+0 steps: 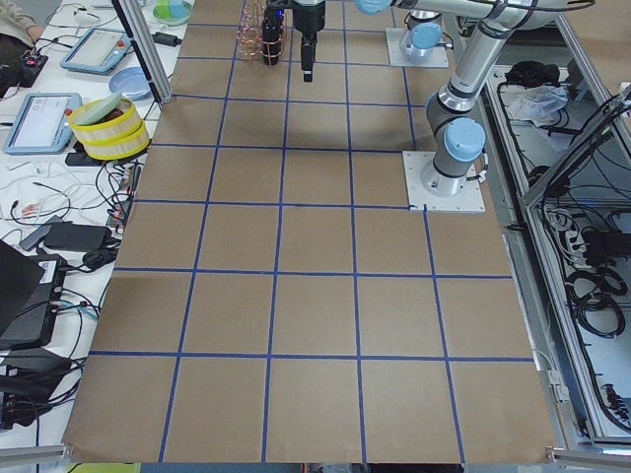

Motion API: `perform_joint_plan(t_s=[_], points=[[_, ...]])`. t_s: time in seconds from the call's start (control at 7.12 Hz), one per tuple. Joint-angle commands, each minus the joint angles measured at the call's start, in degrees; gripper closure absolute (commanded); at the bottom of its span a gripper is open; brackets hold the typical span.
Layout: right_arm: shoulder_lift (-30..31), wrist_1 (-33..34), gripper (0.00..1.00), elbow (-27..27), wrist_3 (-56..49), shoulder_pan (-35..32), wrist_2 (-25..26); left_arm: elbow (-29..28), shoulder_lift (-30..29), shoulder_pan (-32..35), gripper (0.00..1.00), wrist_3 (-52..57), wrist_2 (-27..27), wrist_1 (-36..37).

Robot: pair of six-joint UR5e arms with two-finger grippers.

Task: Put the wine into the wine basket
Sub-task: 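Open the right gripper to release the bottle in the basket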

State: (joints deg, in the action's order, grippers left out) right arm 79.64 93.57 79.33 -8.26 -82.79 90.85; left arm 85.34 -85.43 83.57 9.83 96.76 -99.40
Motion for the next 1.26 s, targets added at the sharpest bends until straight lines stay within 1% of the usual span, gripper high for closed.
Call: perform_joint_plan(t_s=[0.0,0.14,0.56,0.7,0.84,0.98,1.12], points=[[9.18,-8.97,0.01,-0.05,0.69,-2.62,-0.5,0.0,0.0,-0.08,0.0,0.01,0.0,0.0],[11.57,-11.02,0.01,-0.05,1.13,-4.81,-0.06,0.0,0.0,0.01,0.0,0.01,0.0,0.0],[12.47,-11.3,0.0,0.3,0.87,-5.98,-0.41,0.0,0.0,0.1,0.0,-0.34,-0.08,0.09],[12.12,-10.87,0.0,0.39,0.79,-7.63,-0.5,0.09,-0.26,0.27,0.0,-1.73,-0.95,0.09],[11.42,-8.69,0.0,0.82,1.13,-10.78,-0.06,0.09,-0.35,0.8,0.0,-6.8,-5.49,0.26],[11.07,-6.32,0.0,1.35,1.22,-11.25,0.12,0.09,-0.79,2.54,0.0,-9.89,-7.27,0.61],[11.07,-6.12,0.0,1.44,1.31,-11.16,0.21,0.44,-1.31,6.47,0.0,-10.62,-6.51,3.49]])
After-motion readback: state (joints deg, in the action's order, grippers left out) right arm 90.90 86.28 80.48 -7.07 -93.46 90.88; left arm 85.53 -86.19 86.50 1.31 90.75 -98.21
